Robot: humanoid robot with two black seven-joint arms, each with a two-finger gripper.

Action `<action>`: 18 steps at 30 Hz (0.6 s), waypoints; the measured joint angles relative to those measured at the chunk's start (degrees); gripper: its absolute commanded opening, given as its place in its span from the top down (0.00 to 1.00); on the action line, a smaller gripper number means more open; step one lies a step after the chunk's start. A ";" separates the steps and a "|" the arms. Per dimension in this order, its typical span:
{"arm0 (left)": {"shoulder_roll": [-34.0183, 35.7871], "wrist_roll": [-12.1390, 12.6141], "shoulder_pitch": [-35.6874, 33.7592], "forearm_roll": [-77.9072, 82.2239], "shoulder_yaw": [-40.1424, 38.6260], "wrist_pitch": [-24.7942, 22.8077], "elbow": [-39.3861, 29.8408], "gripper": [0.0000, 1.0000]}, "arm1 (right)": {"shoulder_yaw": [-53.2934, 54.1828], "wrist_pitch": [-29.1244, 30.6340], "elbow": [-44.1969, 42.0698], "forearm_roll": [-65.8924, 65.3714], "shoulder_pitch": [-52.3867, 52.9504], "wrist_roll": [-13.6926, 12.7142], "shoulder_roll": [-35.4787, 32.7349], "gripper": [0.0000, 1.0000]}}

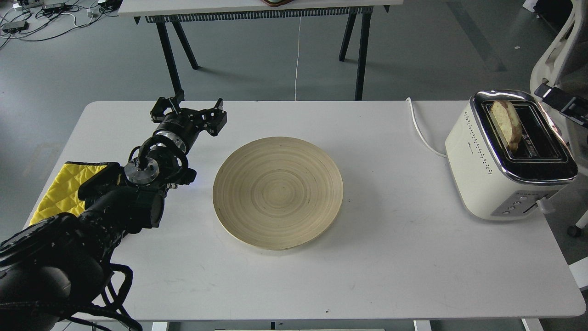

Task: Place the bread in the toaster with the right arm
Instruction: 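Raise the open right gripper up away from the toaster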

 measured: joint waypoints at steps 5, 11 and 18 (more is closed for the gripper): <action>0.00 0.02 0.00 0.00 0.00 0.00 0.00 0.00 | 3.07 -0.07 1.66 0.04 0.83 0.33 2.94 0.01; 0.01 0.03 0.00 -0.01 0.00 0.00 0.00 0.00 | 11.27 -0.19 3.55 4.29 -0.15 0.17 10.39 0.01; 0.01 0.04 0.00 0.00 0.00 0.00 0.00 0.00 | 19.20 0.26 0.66 24.21 -3.98 0.22 22.90 0.01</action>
